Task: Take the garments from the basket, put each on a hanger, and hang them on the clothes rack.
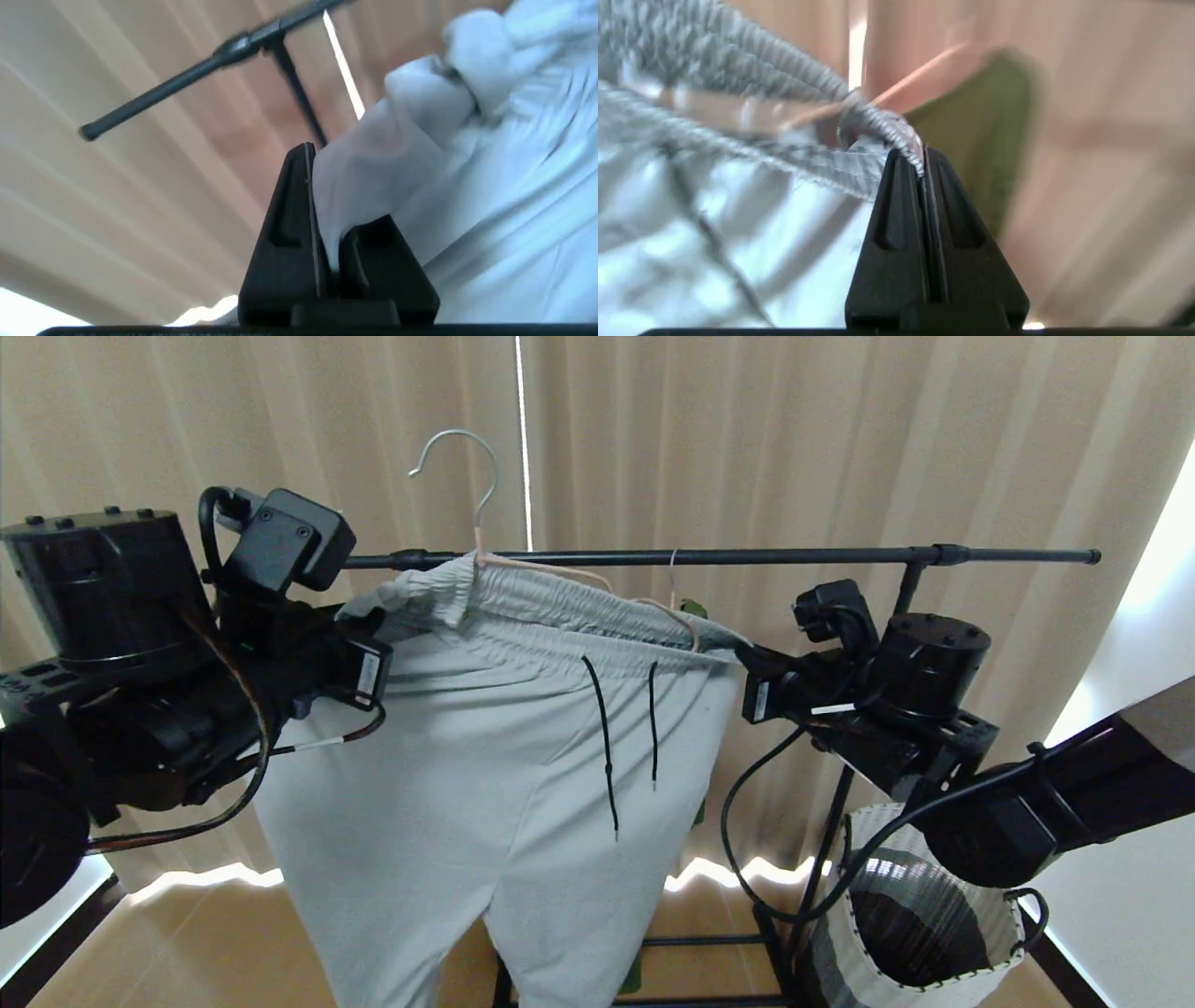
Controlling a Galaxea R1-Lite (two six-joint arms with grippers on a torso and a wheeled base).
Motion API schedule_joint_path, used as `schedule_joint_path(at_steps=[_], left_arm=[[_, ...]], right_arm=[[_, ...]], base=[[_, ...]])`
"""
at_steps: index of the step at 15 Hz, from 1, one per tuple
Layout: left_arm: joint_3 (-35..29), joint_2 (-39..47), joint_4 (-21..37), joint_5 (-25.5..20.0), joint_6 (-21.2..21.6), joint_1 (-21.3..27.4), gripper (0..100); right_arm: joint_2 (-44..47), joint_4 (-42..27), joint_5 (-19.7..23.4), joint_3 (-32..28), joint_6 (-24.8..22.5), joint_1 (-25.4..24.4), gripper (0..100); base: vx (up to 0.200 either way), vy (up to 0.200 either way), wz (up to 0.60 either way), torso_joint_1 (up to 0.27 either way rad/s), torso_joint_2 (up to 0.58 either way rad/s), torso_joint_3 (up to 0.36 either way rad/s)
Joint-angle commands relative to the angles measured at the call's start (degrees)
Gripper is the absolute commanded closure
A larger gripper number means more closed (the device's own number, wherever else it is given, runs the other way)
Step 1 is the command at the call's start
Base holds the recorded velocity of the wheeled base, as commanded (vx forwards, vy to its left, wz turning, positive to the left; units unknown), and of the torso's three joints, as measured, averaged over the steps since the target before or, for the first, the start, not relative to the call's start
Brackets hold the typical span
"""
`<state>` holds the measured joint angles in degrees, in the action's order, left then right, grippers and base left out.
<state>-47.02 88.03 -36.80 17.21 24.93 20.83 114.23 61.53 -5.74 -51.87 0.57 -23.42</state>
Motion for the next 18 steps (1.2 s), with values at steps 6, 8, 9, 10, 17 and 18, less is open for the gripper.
schedule_joint_path(at_steps=[6,8,9,10,17,18], left_arm=[[6.7,-2.0,0.1,-0.7,5.7,-2.5,100],[7.2,-1.3,0.1,5.5,6.4,-2.3,100],[7.4,-1.3,0.1,6.9,6.5,-2.2,100],[7.6,-1.3,0.1,7.5,6.4,-2.1,100],[6.3,-1.3,0.0,8.0,2.2,-2.0,100],[5.3,-0.5,0.0,8.6,0.0,-2.2,100]], right_arm=[[-4.3,-0.4,0.4,-0.2,-0.1,-3.2,100],[-6.6,-1.2,0.4,1.0,-0.2,-9.0,100],[-7.4,-1.7,0.4,1.9,-0.2,-10.9,100],[-8.0,-1.8,0.4,2.7,-0.2,-12.6,100],[-6.9,-1.3,0.2,5.5,-1.9,-16.6,0],[-6.7,-0.5,0.3,6.8,-5.5,-16.3,0]], base=[[0.0,0.0,0.0,0.0,0.0,0.0],[0.0,0.0,0.0,0.0,0.0,0.0],[0.0,0.0,0.0,0.0,0.0,0.0],[0.0,0.0,0.0,0.0,0.0,0.0],[0.0,0.0,0.0,0.0,0.0,0.0],[0.0,0.0,0.0,0.0,0.0,0.0]])
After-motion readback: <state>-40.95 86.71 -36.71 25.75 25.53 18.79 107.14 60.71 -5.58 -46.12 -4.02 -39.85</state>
